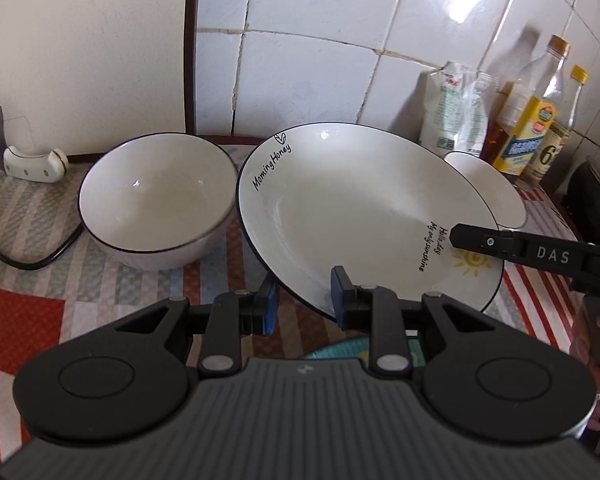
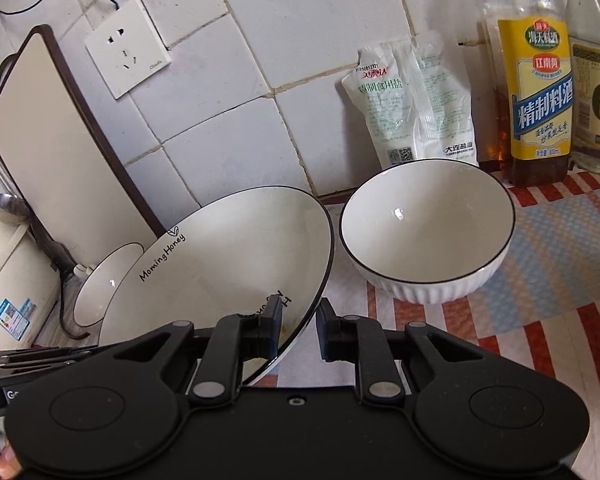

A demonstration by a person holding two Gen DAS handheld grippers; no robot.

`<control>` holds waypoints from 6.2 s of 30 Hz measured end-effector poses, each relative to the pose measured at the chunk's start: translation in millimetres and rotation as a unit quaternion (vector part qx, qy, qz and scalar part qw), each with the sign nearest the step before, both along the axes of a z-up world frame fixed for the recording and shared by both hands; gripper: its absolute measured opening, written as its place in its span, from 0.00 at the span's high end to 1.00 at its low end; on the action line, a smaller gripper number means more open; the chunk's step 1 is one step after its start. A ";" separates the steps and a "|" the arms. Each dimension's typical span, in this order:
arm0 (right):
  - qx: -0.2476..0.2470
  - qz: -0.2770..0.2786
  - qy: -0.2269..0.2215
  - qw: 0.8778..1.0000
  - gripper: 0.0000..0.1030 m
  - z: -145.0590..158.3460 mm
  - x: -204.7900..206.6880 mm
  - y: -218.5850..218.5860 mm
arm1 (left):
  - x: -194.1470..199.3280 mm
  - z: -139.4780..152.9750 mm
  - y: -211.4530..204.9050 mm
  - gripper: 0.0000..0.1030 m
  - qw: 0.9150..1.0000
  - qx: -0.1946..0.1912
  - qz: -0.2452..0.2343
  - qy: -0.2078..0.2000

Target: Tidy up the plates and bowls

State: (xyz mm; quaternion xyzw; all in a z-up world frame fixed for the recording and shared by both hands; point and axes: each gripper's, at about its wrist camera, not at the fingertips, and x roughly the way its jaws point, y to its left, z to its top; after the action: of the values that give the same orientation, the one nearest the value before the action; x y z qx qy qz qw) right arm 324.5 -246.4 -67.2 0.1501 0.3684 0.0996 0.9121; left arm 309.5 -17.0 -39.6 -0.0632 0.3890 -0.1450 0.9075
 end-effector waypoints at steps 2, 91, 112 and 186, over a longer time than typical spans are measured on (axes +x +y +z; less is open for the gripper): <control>-0.005 0.000 -0.003 1.000 0.78 7.2 -7.5 2.6 | -6.3 6.0 3.0 0.76 1.000 -0.004 -0.003 0.000; -0.171 0.100 -0.057 0.978 0.89 15.1 -199.5 83.2 | -161.1 -12.9 41.7 0.76 0.998 0.047 -0.052 0.006; -0.103 0.087 -0.144 0.980 0.76 3.6 -234.6 35.3 | -206.2 5.1 37.9 0.74 0.978 0.120 -0.102 -0.137; -0.177 -0.010 -0.107 0.978 0.00 -28.1 -131.3 -216.4 | -52.4 -31.0 -329.6 0.77 0.990 -0.072 -0.125 0.004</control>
State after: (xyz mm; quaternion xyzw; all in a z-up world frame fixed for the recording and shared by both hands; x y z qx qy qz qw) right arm 193.2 -462.8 -95.3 -0.0219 0.2791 0.0391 0.9592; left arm 257.1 -346.6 -70.6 -0.0793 0.3863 -0.2849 0.8737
